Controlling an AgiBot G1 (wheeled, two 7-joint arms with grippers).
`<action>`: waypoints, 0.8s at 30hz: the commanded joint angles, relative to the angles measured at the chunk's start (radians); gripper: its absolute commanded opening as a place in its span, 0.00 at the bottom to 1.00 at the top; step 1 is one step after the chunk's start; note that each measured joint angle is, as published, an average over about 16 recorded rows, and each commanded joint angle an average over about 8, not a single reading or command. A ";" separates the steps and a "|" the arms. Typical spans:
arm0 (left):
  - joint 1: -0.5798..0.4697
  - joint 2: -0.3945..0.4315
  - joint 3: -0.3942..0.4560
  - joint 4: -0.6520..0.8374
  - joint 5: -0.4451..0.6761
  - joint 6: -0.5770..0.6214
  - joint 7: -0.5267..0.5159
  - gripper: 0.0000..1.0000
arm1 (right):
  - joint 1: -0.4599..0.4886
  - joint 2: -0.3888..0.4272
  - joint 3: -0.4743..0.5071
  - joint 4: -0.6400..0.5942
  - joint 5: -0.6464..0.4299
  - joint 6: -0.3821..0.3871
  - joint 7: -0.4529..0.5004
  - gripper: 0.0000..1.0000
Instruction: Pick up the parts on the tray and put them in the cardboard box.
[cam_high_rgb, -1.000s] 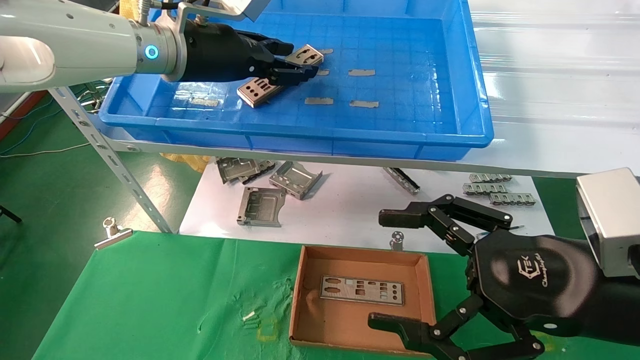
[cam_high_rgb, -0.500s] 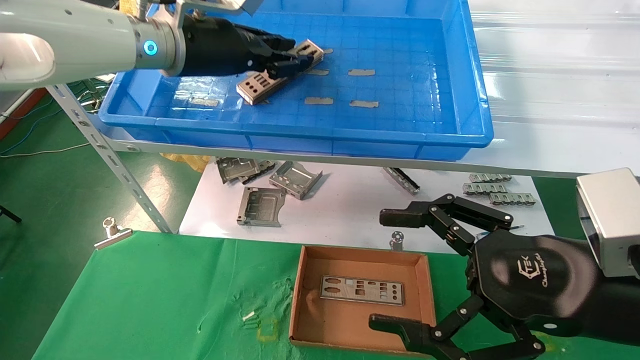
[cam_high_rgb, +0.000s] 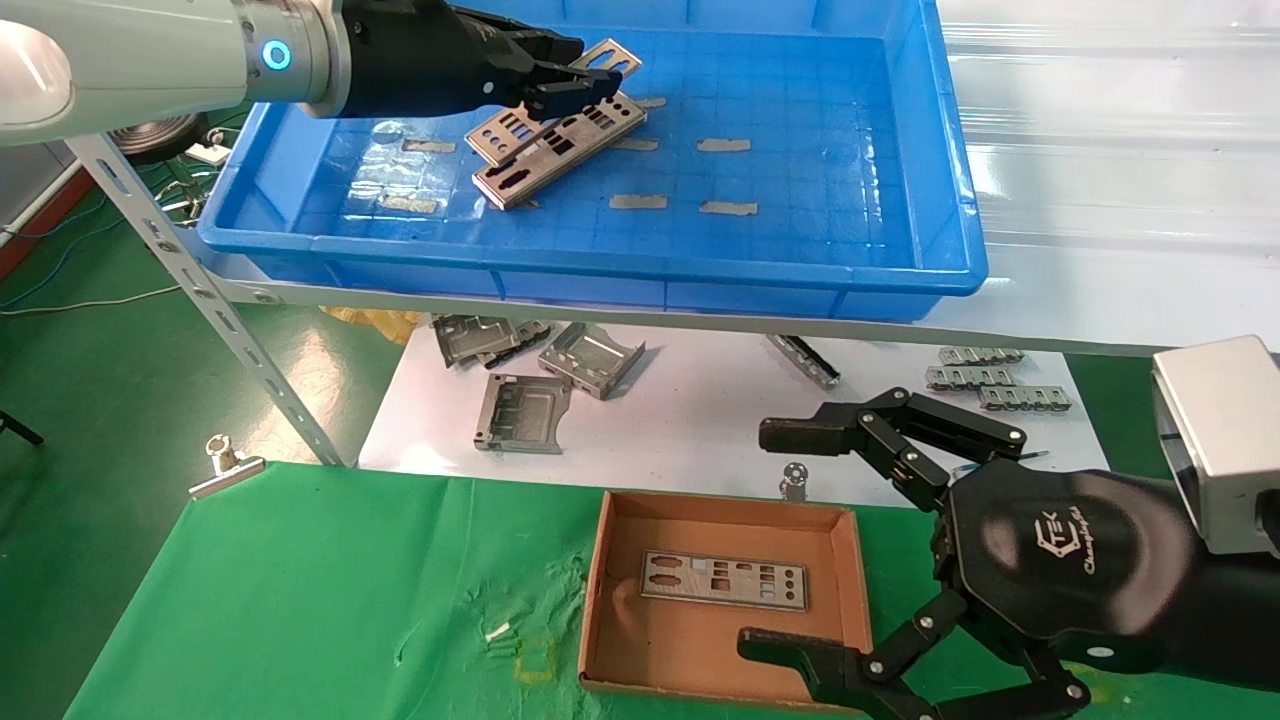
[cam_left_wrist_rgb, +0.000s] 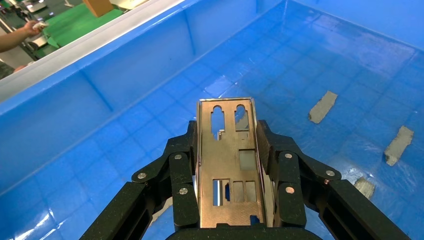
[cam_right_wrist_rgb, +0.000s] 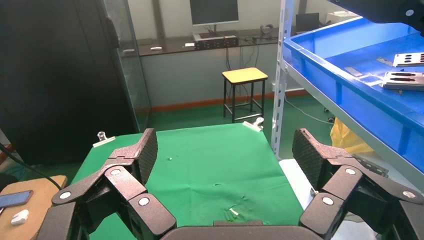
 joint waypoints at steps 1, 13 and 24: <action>-0.003 0.000 0.000 0.005 -0.005 0.001 0.002 0.00 | 0.000 0.000 0.000 0.000 0.000 0.000 0.000 1.00; -0.049 -0.033 -0.024 -0.004 -0.066 0.216 0.085 0.00 | 0.000 0.000 0.000 0.000 0.000 0.000 0.000 1.00; -0.013 -0.098 -0.020 -0.079 -0.119 0.622 0.222 0.00 | 0.000 0.000 0.000 0.000 0.000 0.000 0.000 1.00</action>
